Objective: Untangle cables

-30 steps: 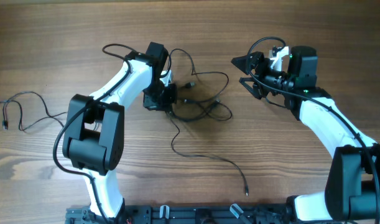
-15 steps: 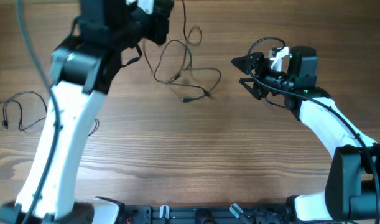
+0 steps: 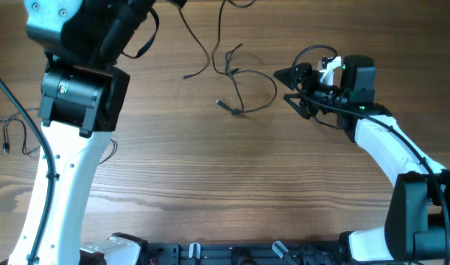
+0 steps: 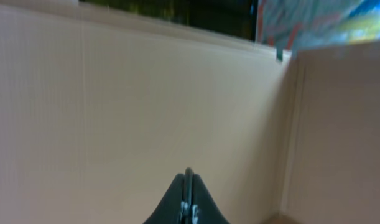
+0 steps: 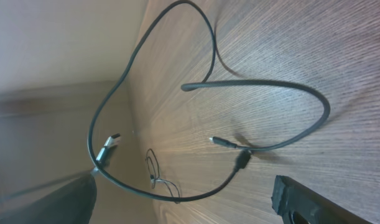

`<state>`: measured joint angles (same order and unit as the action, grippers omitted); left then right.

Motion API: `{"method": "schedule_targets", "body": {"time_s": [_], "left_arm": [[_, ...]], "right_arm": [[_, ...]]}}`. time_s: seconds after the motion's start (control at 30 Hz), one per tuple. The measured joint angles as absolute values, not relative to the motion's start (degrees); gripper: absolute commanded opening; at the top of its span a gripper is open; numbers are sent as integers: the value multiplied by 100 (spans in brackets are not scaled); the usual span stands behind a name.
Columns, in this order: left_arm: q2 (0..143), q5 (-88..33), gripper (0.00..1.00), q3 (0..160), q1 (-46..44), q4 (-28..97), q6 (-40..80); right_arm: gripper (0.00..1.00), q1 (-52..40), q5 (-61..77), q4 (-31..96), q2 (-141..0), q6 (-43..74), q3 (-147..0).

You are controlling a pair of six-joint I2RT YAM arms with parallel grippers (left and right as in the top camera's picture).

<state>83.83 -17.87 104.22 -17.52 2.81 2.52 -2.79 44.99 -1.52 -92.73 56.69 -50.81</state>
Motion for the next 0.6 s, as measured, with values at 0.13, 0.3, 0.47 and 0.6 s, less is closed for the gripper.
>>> {"method": "schedule_targets", "body": {"time_s": [0.13,0.3,0.47,0.6], "left_arm": [[8370,-1791,4,10420,-1752,-714,681],[8366,-1520,4,10420,-1752,-1610,864],[8283,-1302,4,10460,-1752,-1177,777],[8359,-305,4,10508,-1761,1811,-145]], "right_arm": [[94,-279,4499,91,-9273,5566,-5081],[96,-279,4499,132,-9273,5487,-5081],[96,-279,4499,150,-9273,5369,-5081],[96,-279,4499,143,-9279,5365,-5081]]}}
